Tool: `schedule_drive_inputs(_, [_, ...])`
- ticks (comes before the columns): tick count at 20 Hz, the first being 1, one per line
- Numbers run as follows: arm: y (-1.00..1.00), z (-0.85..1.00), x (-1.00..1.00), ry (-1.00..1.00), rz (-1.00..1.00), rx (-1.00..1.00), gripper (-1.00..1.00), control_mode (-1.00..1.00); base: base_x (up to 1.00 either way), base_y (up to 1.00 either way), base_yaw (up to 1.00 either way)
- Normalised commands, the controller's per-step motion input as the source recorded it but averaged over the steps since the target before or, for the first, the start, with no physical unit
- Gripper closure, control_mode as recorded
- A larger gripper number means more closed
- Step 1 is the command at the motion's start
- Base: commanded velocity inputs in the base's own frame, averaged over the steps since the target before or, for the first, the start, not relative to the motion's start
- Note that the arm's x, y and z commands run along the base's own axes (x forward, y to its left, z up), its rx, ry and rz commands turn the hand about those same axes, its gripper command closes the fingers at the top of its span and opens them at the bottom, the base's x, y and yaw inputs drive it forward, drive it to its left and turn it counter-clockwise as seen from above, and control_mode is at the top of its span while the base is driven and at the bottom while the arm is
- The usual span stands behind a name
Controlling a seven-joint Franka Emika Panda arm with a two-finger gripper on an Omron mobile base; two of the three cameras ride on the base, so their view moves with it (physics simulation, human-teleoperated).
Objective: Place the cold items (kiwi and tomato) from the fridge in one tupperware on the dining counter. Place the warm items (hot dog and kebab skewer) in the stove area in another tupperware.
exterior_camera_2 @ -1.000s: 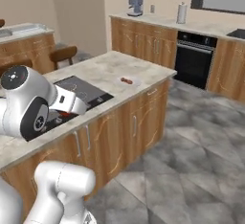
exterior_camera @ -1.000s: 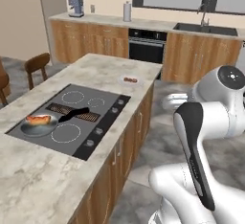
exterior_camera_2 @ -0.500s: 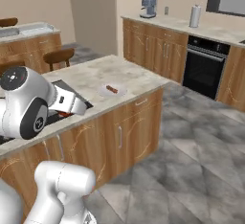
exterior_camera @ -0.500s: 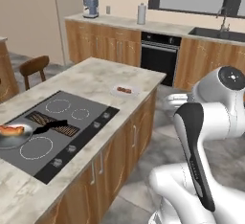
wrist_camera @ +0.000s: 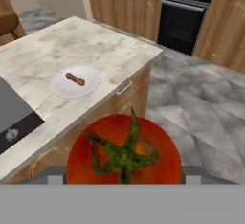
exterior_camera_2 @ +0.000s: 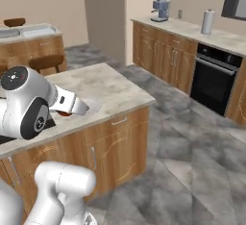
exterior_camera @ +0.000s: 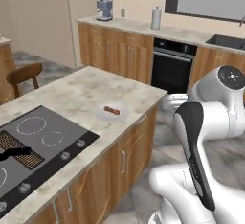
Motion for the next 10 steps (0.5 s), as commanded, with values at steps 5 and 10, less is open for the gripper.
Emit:
schedule_drive_inputs(5, [0.0, 0.0, 0.0, 0.0, 0.0, 0.0, 1.0, 1.0, 0.65, -0.95, 0.27])
schedule_drive_inputs(10, [0.0, 0.0, 0.0, 0.0, 0.0, 0.0, 1.0, 1.0, 0.6, -0.96, 0.27])
